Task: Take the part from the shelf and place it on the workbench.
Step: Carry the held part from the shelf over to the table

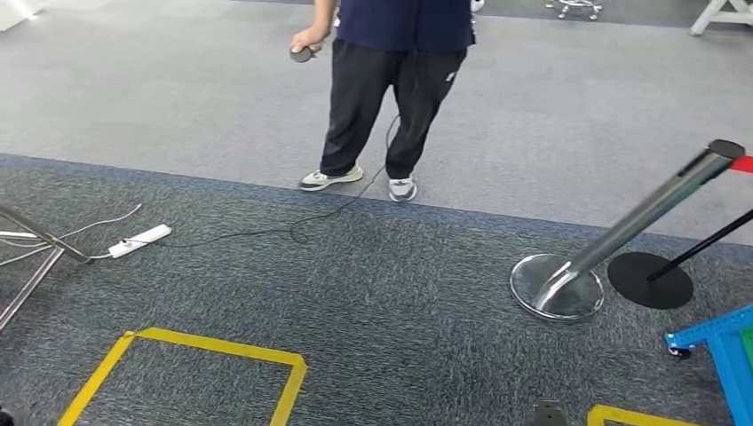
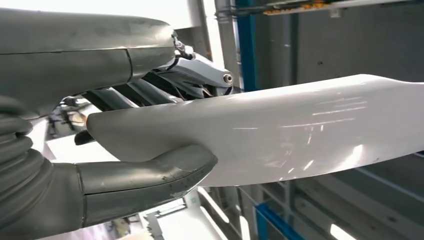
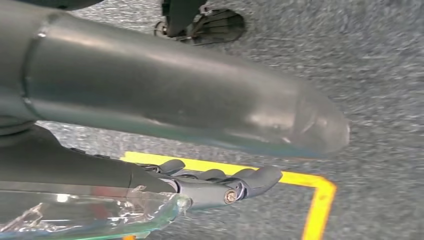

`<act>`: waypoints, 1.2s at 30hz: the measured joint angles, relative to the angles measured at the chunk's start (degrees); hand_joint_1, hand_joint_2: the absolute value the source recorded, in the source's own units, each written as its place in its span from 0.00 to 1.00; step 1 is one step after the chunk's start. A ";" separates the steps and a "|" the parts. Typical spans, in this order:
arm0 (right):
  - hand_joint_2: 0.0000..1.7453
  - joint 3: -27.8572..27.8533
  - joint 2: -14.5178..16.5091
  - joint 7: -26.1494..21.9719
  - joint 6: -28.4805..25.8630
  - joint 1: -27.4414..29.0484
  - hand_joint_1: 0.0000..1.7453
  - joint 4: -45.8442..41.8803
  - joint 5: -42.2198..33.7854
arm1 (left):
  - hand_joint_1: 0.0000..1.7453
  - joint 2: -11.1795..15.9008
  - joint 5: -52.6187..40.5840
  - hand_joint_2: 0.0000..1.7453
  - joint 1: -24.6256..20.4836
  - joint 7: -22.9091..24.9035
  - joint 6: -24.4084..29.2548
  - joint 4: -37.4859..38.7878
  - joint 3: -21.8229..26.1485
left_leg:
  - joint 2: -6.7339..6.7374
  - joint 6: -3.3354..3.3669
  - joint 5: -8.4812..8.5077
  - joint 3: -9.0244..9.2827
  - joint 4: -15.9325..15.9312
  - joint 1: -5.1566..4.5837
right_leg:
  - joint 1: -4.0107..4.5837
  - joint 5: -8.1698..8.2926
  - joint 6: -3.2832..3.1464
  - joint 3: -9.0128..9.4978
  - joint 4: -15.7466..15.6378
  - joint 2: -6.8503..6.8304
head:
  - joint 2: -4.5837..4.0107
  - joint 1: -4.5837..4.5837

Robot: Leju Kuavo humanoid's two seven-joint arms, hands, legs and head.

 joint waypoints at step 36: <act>0.00 0.64 -1.12 -0.66 -0.14 0.02 0.00 -0.02 2.33 | 1.00 0.78 4.28 1.00 3.05 0.00 0.34 -0.63 -1.02 | -2.50 2.02 -0.14 0.11 -0.14 0.47 | -0.37 -2.62 1.56 -1.60 3.98 1.81 | 0.01 0.63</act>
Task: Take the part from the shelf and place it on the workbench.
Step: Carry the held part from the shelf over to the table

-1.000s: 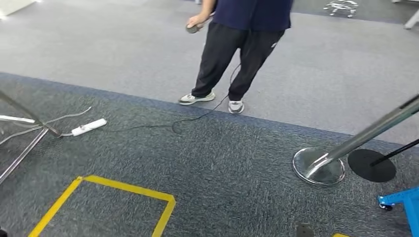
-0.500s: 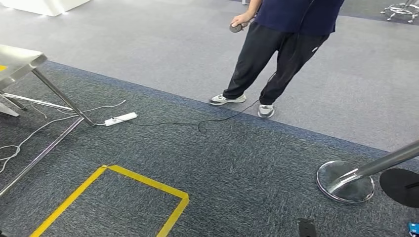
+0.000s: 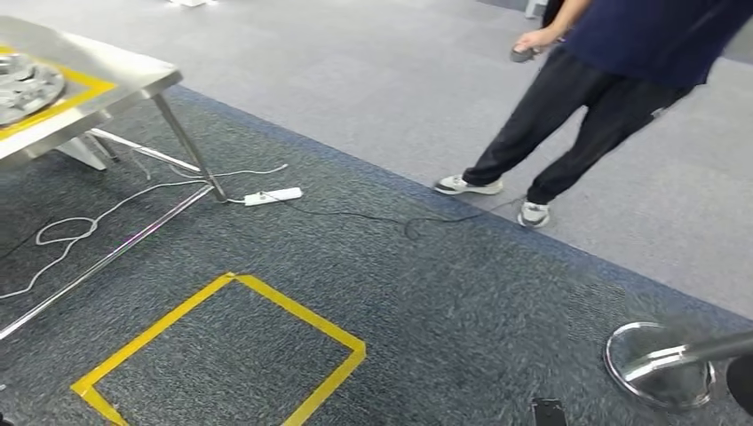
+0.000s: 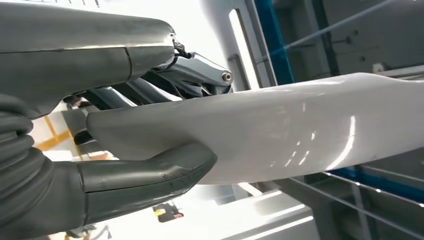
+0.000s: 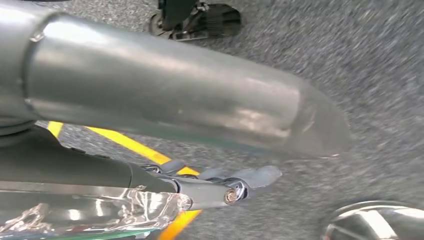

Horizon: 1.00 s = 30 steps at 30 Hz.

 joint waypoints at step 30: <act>0.00 -0.68 -0.61 2.42 1.21 -0.06 0.00 -0.04 -0.77 | 1.00 -0.18 -2.62 1.00 -0.39 0.00 0.02 -0.05 -0.47 | 0.29 -0.10 0.03 -0.17 0.14 -0.20 | 0.12 0.80 -0.12 0.86 -1.60 -1.55 | 0.01 -0.16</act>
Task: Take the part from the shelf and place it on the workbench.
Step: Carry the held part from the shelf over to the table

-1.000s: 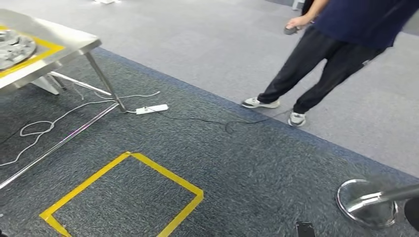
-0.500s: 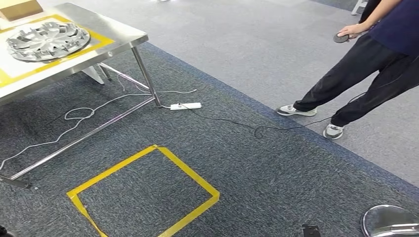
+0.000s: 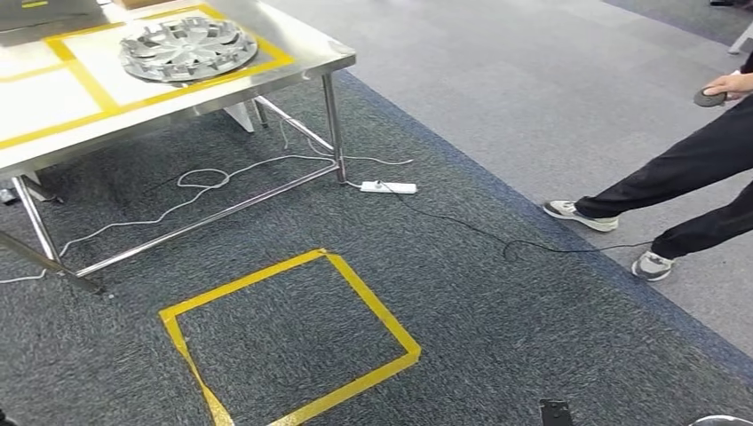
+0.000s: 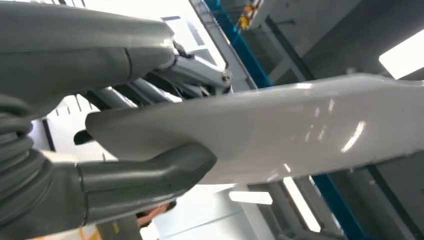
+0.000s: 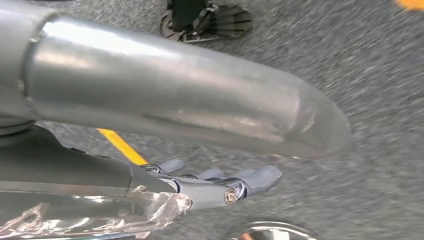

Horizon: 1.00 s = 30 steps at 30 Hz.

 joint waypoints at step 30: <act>0.00 0.11 0.22 1.96 -1.98 -0.17 0.00 0.04 2.37 | 1.00 0.54 1.59 1.00 -1.69 0.00 -0.01 -0.03 0.02 | 0.54 0.30 -0.21 -0.27 0.32 -0.76 | 0.31 0.15 -0.32 0.52 -0.50 -0.23 | -0.01 -0.53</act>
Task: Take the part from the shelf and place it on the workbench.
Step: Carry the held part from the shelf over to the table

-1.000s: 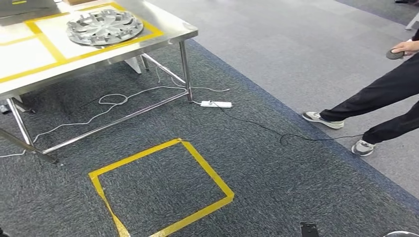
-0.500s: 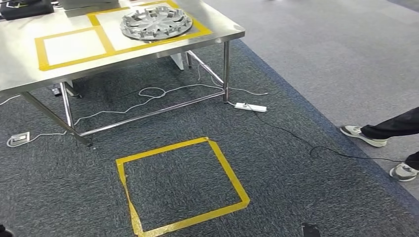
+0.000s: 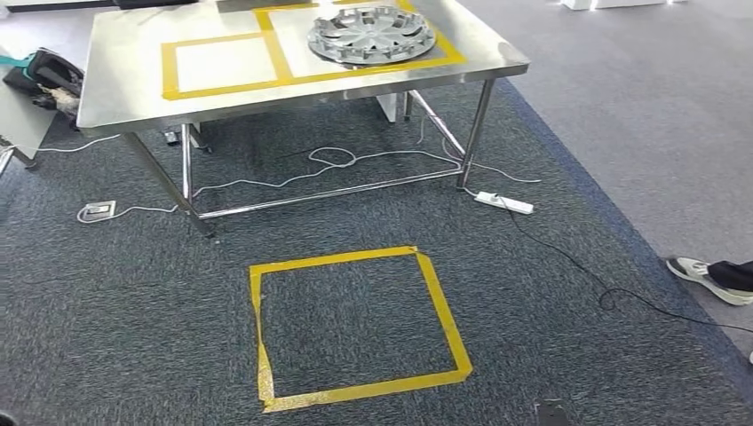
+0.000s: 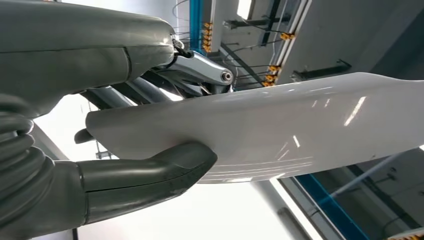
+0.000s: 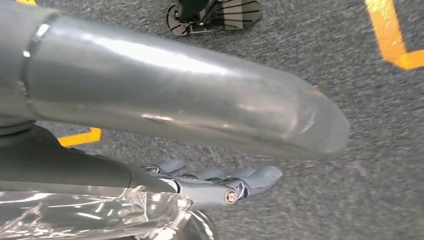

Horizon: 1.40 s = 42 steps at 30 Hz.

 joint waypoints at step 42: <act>0.00 -0.09 0.51 -1.81 0.78 0.24 0.00 0.02 -0.33 | 1.00 3.91 2.98 1.00 0.01 0.00 -0.11 1.30 -4.05 | -4.29 -0.92 0.89 -0.36 -0.63 0.18 | -0.92 2.69 -0.48 -1.34 -1.40 6.57 | 0.00 0.40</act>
